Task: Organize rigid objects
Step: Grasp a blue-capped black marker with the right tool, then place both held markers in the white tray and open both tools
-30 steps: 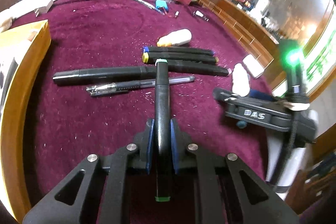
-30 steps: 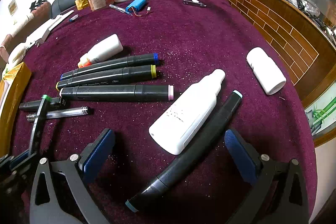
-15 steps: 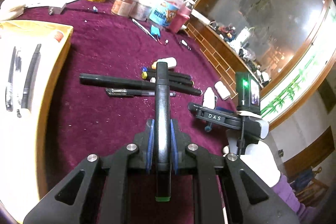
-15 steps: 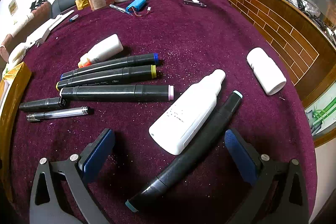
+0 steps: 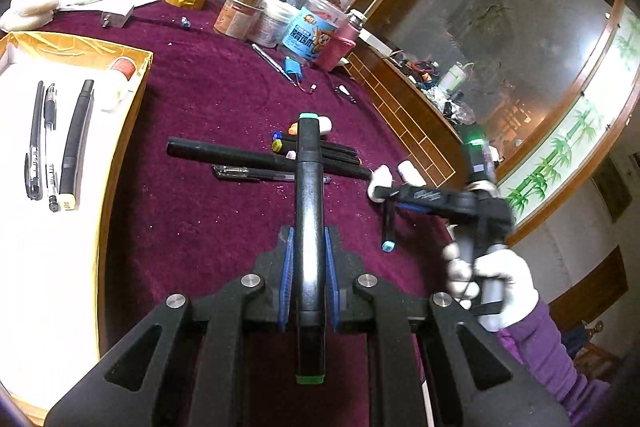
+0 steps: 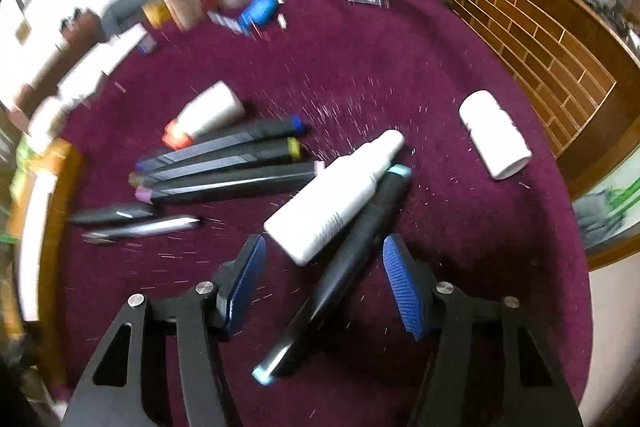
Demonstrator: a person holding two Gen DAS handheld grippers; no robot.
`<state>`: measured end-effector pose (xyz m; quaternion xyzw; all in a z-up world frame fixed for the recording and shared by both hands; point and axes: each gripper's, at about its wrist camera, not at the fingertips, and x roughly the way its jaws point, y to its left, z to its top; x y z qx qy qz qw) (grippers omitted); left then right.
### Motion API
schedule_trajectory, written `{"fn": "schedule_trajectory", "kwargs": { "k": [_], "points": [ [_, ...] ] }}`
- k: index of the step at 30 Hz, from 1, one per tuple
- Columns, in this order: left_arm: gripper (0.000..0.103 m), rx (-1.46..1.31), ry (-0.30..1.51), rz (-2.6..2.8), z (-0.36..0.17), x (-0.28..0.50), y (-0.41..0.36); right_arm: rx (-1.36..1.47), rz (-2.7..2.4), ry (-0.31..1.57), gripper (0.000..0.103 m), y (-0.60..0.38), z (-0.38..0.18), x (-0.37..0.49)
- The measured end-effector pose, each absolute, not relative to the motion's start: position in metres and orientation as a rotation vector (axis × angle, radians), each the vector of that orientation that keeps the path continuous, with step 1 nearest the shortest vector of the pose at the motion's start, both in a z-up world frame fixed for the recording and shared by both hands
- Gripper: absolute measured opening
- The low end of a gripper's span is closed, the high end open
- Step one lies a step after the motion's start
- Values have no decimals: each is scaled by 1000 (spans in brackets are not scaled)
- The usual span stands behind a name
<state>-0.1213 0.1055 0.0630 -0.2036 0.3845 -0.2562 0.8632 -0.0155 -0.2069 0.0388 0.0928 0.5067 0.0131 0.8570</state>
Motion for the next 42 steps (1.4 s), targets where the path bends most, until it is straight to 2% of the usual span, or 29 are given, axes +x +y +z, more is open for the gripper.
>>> {"fn": "schedule_trajectory", "kwargs": {
  "k": [4, 9, 12, 17, 19, 22, 32, 42],
  "points": [
    [12, -438, 813, -554, 59, -121, 105, 119, 19, 1035, 56, -203, 54, -37],
    [12, -438, 812, -560, 61, -124, 105, 39, -27, 1078, 54, -190, 33, -44],
    [12, -434, 809, -551, 62, -127, 107, 67, -52, 1115, 41, -192, 20, -34],
    [12, -438, 811, -538, 62, -131, 108, 139, -85, 1090, 38, -200, 15, -29],
    [12, -438, 809, -539, 63, -132, 108, 144, -77, 1074, 23, -200, 15, -29],
    [12, -439, 796, -538, 67, -134, 112, 183, -54, 1076, 14, -207, 15, -35],
    [12, -529, 734, -452, 76, -138, 173, 439, 210, 1031, 13, -210, 38, -72],
    [12, -568, 778, -181, 55, -124, 265, 482, 569, 1025, 13, -96, 77, -57]
  ]
}}
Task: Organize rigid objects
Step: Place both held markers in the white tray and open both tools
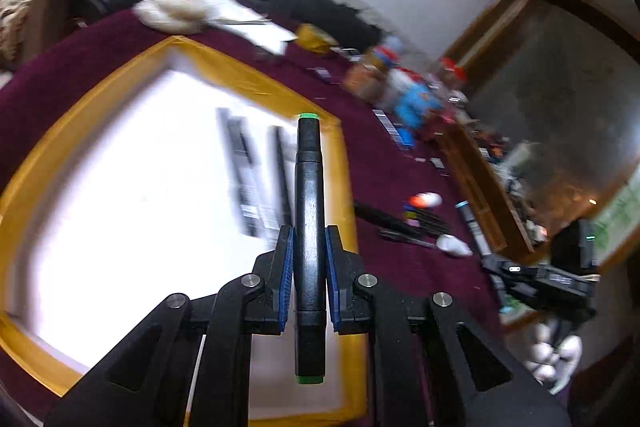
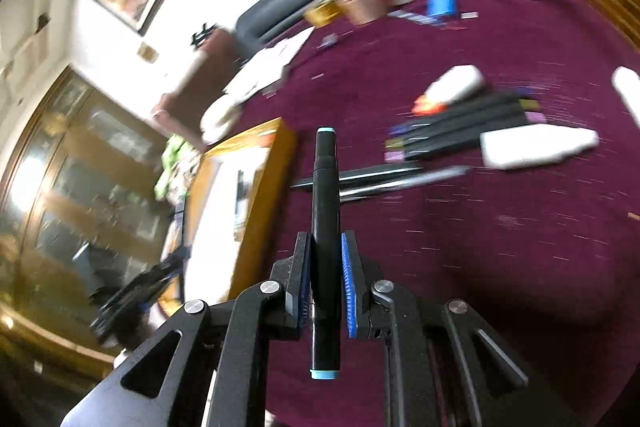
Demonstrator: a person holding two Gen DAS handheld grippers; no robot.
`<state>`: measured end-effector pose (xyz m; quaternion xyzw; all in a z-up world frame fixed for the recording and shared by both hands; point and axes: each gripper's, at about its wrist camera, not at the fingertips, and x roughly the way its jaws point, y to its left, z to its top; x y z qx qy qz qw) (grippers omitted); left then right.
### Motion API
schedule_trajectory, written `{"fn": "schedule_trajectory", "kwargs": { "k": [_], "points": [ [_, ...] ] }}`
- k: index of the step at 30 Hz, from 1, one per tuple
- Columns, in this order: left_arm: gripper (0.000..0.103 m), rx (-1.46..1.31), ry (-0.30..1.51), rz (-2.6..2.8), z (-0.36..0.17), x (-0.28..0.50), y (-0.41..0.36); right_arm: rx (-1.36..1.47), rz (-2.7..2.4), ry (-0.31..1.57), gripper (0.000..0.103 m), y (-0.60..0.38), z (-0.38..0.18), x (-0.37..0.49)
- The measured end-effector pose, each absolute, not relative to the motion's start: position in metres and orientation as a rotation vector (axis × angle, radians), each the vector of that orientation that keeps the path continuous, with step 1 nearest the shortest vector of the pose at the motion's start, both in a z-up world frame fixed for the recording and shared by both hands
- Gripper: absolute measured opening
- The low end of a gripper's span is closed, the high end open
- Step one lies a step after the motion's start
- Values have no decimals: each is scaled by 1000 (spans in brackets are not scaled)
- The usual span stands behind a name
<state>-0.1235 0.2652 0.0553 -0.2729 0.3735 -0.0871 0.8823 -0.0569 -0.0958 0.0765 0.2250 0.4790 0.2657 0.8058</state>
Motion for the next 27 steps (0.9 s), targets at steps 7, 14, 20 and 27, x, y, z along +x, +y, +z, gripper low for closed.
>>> {"fn": "schedule_trajectory", "kwargs": {
  "k": [7, 14, 20, 27],
  "points": [
    [12, -535, 863, -117, 49, -87, 294, 381, 695, 1093, 13, 13, 76, -35],
    [12, -579, 950, -115, 27, -44, 310, 298, 696, 1143, 13, 97, 60, -8],
    [13, -687, 975, -121, 12, -42, 324, 242, 641, 1169, 13, 132, 50, 15],
    [17, -791, 867, -133, 26, -70, 345, 231, 673, 1184, 13, 153, 49, 21]
  ]
}}
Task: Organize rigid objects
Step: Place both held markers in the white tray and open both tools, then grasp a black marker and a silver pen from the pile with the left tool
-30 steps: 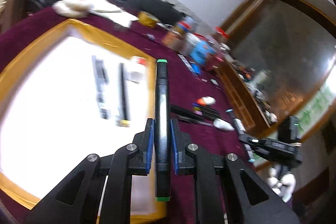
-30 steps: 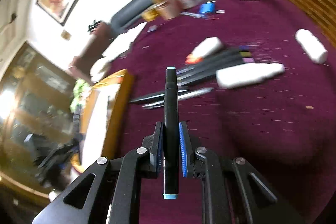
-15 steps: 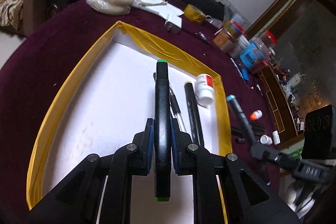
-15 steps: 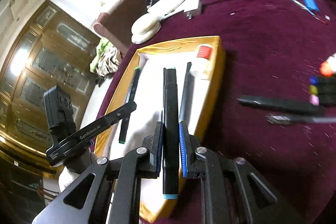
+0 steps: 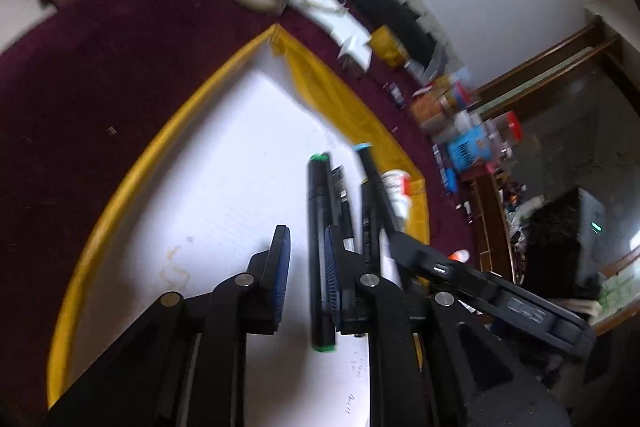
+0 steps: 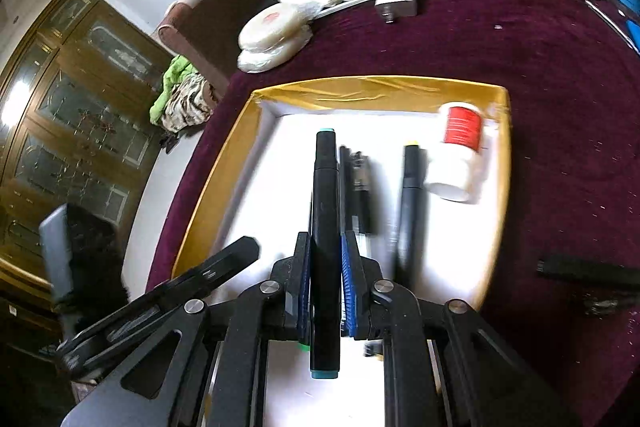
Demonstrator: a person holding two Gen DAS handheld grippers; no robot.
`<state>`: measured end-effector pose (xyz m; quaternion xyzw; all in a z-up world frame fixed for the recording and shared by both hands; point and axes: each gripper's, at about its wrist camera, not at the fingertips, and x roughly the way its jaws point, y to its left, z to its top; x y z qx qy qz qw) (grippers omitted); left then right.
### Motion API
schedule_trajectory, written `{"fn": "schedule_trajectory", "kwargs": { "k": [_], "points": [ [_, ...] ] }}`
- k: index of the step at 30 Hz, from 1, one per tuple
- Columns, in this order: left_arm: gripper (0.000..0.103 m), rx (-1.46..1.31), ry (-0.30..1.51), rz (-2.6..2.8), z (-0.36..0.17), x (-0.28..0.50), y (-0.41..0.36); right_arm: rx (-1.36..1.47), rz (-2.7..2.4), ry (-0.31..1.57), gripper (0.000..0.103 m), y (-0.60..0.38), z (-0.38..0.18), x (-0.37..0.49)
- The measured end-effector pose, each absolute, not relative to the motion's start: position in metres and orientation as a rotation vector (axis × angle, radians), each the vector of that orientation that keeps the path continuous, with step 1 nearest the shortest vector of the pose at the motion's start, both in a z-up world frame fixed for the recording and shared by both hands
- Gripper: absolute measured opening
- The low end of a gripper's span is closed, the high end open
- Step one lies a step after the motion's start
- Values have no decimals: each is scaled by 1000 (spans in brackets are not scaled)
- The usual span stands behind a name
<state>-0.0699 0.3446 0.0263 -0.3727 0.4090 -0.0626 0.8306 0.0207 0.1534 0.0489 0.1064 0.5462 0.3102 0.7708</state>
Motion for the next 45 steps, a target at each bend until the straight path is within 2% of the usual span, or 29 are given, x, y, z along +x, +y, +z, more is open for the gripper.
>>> {"fn": "schedule_trajectory", "kwargs": {
  "k": [2, 4, 7, 10, 19, 23, 24, 26, 28, 29, 36, 45],
  "points": [
    [31, -780, 809, -128, 38, -86, 348, 227, 676, 1191, 13, 161, 48, 22],
    [38, -773, 777, -116, 44, -98, 353, 230, 680, 1204, 13, 171, 44, 25],
    [40, -757, 744, -87, 49, -115, 359, 236, 678, 1221, 13, 182, 38, 30],
    [48, -765, 733, -65, 49, -127, 367, 240, 665, 1228, 14, 189, 34, 31],
    [50, -810, 721, -33, 45, -139, 372, 241, 672, 1179, 14, 172, 51, 22],
    [52, -799, 703, -31, 50, -146, 368, 200, 635, 1054, 14, 136, 77, 7],
    [53, -785, 693, -29, 54, -148, 364, 172, 607, 990, 18, 122, 88, -2],
    [56, -753, 681, -32, 59, -150, 356, 119, 532, 847, 32, 90, 105, -20],
    [56, -721, 673, -57, 65, -151, 344, 107, 465, 748, 69, 60, 115, -31],
    [56, -701, 675, -80, 68, -149, 334, 118, 422, 714, 72, 41, 117, -34],
    [56, -563, 741, -223, 77, -131, 258, 327, 160, 751, 72, -114, 94, -24],
    [56, -376, 852, -327, 77, -103, 151, 493, 33, 749, 72, -234, 61, -38]
  ]
}}
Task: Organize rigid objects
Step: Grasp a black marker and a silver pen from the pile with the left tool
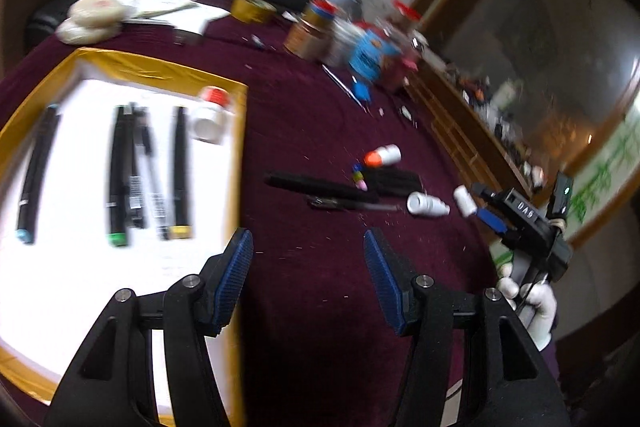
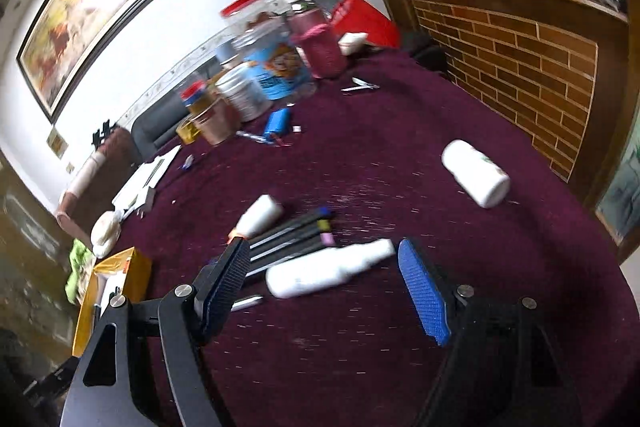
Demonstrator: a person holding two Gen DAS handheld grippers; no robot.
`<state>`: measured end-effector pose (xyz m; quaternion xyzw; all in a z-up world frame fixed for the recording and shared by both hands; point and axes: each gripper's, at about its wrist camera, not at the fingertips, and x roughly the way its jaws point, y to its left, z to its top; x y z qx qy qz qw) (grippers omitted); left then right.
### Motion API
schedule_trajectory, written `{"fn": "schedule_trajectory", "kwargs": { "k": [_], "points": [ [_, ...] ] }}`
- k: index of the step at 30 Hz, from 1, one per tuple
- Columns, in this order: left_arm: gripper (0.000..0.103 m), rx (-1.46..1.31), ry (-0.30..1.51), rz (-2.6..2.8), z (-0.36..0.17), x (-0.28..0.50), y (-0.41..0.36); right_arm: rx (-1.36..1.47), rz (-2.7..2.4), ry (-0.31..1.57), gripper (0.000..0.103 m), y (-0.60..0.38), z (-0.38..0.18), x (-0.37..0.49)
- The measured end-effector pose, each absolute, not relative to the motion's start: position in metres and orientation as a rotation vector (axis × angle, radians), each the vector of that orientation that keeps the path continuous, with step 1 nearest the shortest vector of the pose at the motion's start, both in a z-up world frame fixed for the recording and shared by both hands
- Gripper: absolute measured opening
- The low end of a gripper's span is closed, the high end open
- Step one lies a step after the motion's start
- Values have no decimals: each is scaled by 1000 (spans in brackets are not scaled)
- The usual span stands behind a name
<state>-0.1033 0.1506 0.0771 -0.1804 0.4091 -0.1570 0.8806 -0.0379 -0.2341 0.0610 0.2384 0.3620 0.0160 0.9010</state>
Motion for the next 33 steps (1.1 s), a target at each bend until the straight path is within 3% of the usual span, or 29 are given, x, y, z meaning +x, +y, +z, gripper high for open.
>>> {"fn": "schedule_trajectory", "kwargs": {
  "k": [13, 18, 20, 23, 33],
  "points": [
    [56, 174, 1004, -378, 43, -3, 26, 551, 44, 698, 72, -256, 23, -38],
    [65, 372, 1000, -364, 25, 4, -1, 558, 60, 713, 72, -256, 20, -36],
    [45, 337, 1059, -426, 21, 0, -4, 559, 69, 723, 72, -256, 19, -35],
    [40, 246, 1096, -483, 25, -14, -2, 562, 75, 734, 72, -255, 16, -34],
    [41, 68, 1125, -557, 30, -72, -2, 598, 84, 752, 72, -260, 12, -33]
  ]
}}
